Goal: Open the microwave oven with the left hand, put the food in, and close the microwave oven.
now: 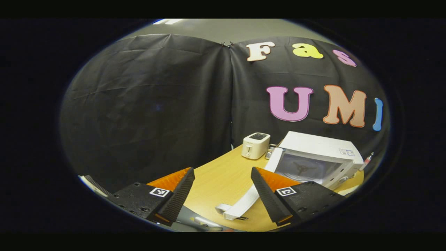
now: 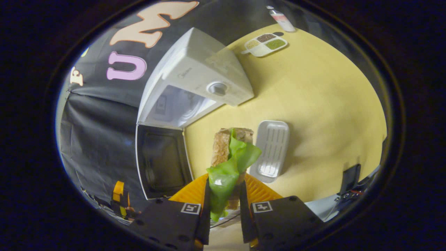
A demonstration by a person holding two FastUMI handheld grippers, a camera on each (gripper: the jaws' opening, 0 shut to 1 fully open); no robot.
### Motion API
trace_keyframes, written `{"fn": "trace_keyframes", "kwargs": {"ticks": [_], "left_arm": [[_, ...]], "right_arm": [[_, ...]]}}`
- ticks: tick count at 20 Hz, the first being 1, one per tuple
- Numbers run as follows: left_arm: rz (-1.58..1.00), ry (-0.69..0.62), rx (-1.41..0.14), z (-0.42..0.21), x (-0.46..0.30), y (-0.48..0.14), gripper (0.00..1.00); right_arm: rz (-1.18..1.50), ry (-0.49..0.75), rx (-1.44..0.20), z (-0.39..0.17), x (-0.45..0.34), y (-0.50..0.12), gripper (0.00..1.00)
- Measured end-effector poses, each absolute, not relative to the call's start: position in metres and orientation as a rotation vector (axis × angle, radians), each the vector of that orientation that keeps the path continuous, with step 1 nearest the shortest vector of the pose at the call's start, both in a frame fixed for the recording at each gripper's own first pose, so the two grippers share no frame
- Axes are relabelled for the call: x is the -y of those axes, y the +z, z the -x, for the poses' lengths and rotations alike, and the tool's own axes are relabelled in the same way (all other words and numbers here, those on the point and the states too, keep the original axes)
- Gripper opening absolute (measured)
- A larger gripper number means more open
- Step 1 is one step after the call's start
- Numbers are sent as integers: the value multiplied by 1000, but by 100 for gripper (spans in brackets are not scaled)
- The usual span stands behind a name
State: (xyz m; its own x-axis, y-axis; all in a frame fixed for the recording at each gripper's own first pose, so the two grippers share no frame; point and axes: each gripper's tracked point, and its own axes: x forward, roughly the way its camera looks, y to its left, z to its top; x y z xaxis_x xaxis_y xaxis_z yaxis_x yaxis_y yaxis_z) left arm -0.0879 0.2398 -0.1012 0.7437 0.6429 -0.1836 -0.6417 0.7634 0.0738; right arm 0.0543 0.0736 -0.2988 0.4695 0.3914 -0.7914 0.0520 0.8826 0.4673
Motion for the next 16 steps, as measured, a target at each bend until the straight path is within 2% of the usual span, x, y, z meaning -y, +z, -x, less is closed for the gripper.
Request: {"fn": "trace_keyframes", "kwargs": {"ticks": [6,16], "left_arm": [[-13,605,-251,79,-275,-115,94],[27,507,-288,65,-328,-133,94]], "right_arm": [[-626,265,-898,-56,-163,-289,39],[-712,160,-646,-122,-227,-297,39]]}}
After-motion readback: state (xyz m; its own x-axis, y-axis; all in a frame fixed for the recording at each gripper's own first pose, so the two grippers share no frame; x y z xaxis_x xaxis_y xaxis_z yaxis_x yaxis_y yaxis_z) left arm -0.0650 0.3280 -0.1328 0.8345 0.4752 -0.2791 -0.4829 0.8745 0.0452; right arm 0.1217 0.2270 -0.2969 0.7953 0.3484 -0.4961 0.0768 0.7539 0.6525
